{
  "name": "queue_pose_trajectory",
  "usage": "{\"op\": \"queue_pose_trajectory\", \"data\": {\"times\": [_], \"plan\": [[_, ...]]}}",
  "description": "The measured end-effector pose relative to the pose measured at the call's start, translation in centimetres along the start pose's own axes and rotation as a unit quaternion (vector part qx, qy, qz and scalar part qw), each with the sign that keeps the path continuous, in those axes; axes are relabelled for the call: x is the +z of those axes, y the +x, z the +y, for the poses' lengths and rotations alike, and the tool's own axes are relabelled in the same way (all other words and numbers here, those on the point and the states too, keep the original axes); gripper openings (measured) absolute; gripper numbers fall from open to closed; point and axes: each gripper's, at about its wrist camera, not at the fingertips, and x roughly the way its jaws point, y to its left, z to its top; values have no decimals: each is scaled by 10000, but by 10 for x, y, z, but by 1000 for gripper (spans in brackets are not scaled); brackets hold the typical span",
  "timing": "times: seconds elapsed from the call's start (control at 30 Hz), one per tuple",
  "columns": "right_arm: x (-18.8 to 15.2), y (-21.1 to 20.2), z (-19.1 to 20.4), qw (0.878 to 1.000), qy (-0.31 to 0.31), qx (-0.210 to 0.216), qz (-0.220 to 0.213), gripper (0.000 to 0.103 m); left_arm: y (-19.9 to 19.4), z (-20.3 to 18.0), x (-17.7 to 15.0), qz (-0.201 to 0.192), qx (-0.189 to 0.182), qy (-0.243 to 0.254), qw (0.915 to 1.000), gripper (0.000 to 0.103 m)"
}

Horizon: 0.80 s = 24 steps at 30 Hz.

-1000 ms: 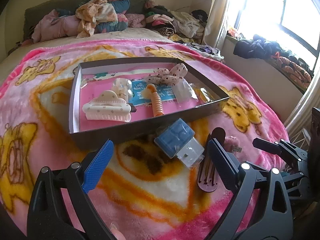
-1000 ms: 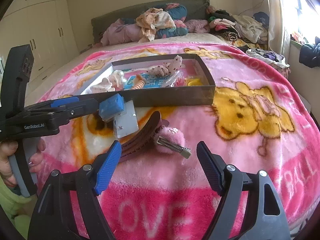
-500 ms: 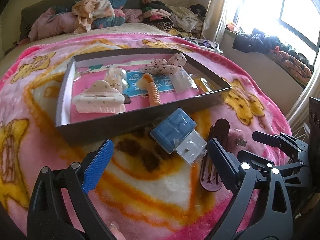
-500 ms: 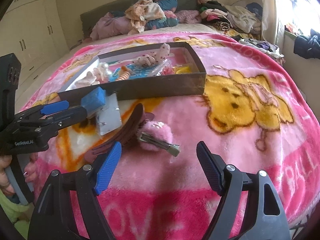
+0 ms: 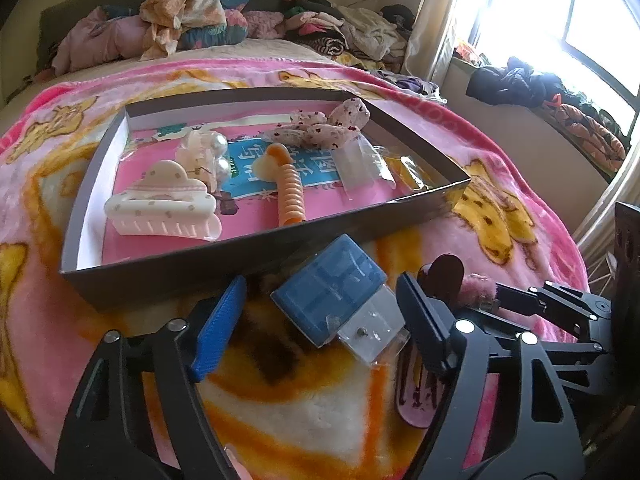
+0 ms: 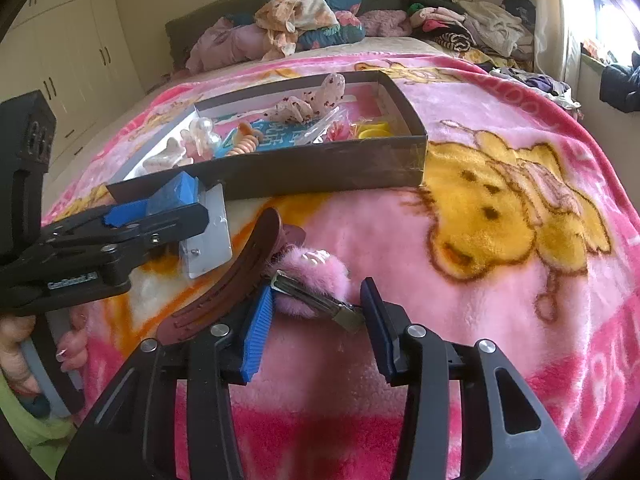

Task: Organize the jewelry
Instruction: 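Close left tool on blue plastic case while right tool grasps pink pom-pom clip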

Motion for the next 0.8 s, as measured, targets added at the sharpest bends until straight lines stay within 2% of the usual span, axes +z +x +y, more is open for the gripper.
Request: {"op": "queue_pose_trajectory", "data": {"times": [0.07, 0.1, 0.13, 0.8], "plan": [[0, -3, -3, 10000, 60, 23, -42, 42, 1, -1, 0, 18, -9, 11, 10000, 55], [0, -5, -5, 9999, 112, 35, -79, 42, 2, -1, 0, 32, 8, 37, 10000, 45], [0, -6, -6, 9998, 140, 37, -99, 42, 3, -2, 0, 38, 18, 55, 10000, 44], [7, -41, -19, 9970, 459, 153, -598, 41, -22, -9, 11, -300, -84, 126, 9994, 44]]}}
